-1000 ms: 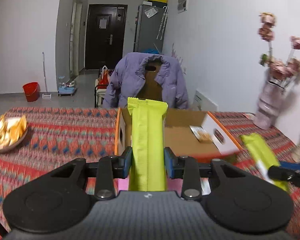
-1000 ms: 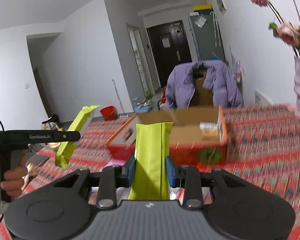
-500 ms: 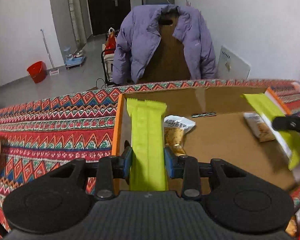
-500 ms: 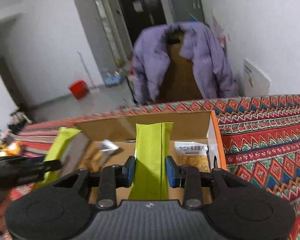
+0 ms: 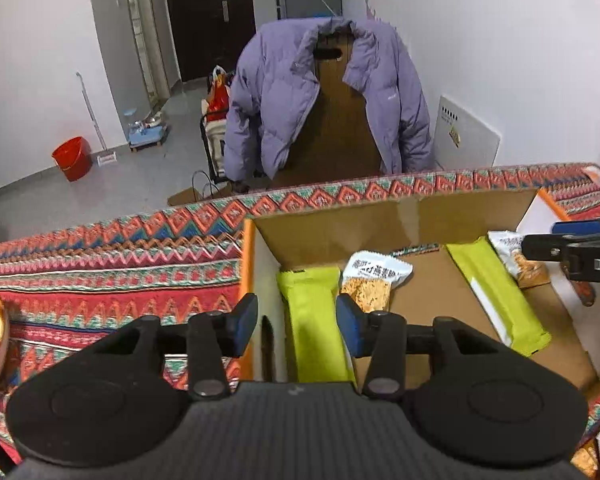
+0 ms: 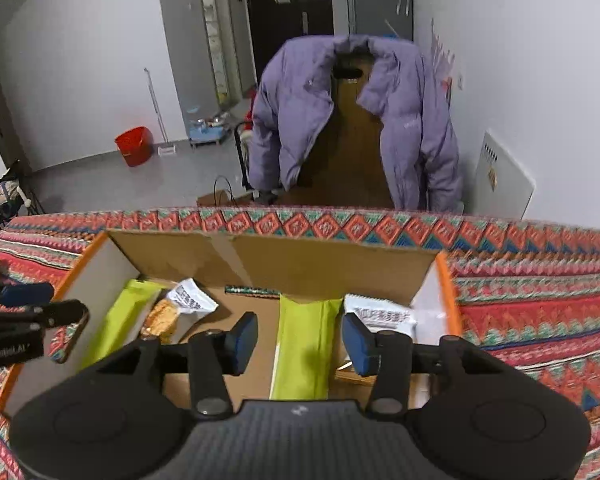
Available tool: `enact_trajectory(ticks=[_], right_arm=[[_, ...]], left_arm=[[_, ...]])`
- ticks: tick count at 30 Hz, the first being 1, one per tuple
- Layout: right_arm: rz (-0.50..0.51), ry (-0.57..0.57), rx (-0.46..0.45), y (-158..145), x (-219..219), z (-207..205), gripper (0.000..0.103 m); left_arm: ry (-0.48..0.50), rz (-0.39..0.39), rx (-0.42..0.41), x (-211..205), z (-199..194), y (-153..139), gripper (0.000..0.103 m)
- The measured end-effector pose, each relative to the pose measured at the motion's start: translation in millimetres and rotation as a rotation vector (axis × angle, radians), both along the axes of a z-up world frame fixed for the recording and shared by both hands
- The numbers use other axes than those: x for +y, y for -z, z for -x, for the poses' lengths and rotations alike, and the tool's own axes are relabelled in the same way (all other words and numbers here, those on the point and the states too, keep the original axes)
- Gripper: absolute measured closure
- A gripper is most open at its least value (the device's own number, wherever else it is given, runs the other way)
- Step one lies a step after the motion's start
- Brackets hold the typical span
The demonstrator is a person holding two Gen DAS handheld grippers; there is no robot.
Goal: Organize snacks
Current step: 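Carry the green bar into the box and release it beside the other bar, then return to the table and grasp a pink packet with the right gripper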
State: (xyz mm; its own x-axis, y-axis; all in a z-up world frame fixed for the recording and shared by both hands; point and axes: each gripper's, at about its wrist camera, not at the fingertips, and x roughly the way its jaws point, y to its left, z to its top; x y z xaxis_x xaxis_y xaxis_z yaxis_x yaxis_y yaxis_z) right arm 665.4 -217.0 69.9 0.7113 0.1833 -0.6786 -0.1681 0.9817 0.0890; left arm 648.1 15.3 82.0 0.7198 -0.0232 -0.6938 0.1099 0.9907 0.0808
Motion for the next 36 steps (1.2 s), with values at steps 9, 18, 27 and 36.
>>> enact_trajectory(ticks=[9, 18, 27, 36], right_arm=[[-0.015, -0.045, -0.085, -65.7, -29.1, 101.6, 0.041], [-0.059, -0.133, -0.215, -87.2, -48.4, 254.5, 0.024], [-0.007, -0.154, -0.382, -60.4, -48.6, 402.9, 0.012], [0.022, -0.109, -0.389, -7.8, -32.4, 503.7, 0.004]], left_arm=[[0.029, 0.050, -0.078, 17.8, 95.9, -63.3, 0.038], [0.068, 0.071, -0.235, 31.1, 258.3, -86.2, 0.020], [0.025, 0.127, -0.332, 45.3, 391.9, -55.4, 0.011], [0.013, 0.167, -0.340, 40.6, 487.3, -11.7, 0.004]])
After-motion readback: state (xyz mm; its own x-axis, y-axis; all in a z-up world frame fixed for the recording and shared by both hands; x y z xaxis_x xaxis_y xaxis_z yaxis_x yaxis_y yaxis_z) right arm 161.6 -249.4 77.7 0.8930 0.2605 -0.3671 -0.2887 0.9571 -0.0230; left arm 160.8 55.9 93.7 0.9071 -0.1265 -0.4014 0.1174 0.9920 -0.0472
